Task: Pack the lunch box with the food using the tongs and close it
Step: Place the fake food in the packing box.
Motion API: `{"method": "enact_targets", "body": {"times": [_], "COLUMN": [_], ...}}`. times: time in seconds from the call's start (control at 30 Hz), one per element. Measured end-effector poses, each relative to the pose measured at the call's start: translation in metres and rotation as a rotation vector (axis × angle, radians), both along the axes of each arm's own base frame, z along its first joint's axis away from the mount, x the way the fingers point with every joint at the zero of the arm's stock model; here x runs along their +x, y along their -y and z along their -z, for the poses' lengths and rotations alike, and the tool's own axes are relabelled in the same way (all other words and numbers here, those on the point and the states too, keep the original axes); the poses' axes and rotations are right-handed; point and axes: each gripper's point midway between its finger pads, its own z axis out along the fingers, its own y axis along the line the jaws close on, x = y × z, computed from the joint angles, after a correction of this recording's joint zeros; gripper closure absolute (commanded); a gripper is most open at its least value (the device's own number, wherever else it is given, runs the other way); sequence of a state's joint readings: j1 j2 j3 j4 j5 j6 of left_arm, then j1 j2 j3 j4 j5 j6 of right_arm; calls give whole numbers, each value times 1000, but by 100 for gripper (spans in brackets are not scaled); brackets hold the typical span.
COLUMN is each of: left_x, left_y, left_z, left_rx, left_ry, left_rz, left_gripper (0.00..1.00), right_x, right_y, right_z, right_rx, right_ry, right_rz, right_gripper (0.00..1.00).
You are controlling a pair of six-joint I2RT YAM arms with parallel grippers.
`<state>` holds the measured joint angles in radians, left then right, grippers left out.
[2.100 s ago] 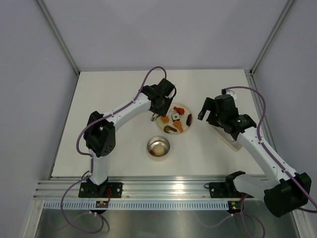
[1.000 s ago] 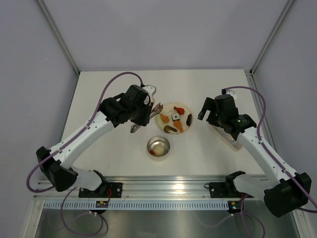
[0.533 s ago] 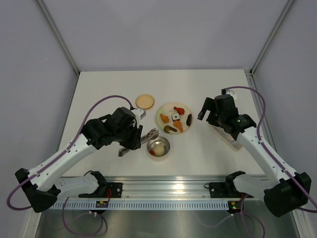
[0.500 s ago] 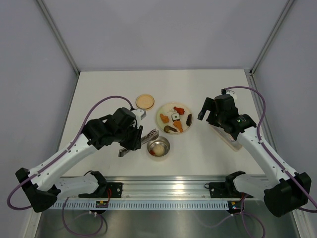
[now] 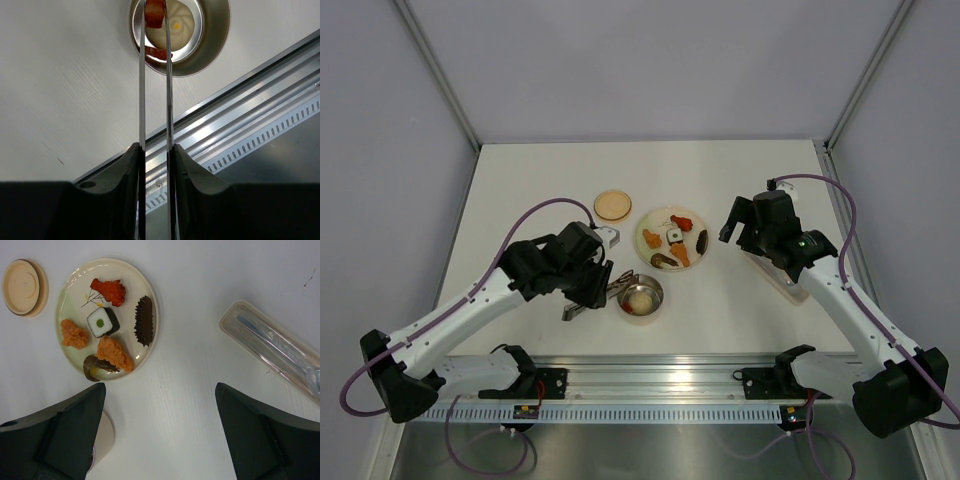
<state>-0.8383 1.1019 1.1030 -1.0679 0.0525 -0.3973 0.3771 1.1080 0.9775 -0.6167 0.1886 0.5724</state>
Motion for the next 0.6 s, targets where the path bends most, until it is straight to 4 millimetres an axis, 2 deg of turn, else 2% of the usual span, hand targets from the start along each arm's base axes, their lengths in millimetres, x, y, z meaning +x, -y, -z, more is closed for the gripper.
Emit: {"method": "enact_targets", "body": {"times": [0.03,0.23,0.43,0.6], "left_x": [0,0,0,3], "left_y": [0,0,0,3], "left_z": [0,0,-5,-21], "left_rx": [0,1,-1,-27], "left_ry": [0,0,2,26], "left_rz": [1,1,1,1], "left_gripper": [60,52,53,55], "right_x": [0,0,0,0], "right_y": [0,0,0,0], "right_z": [0,0,0,0], "right_rx": [0,0,0,0], "right_ry": [0,0,0,-1], "right_rz": [0,0,1,1], "right_gripper": [0,1,1,1]}}
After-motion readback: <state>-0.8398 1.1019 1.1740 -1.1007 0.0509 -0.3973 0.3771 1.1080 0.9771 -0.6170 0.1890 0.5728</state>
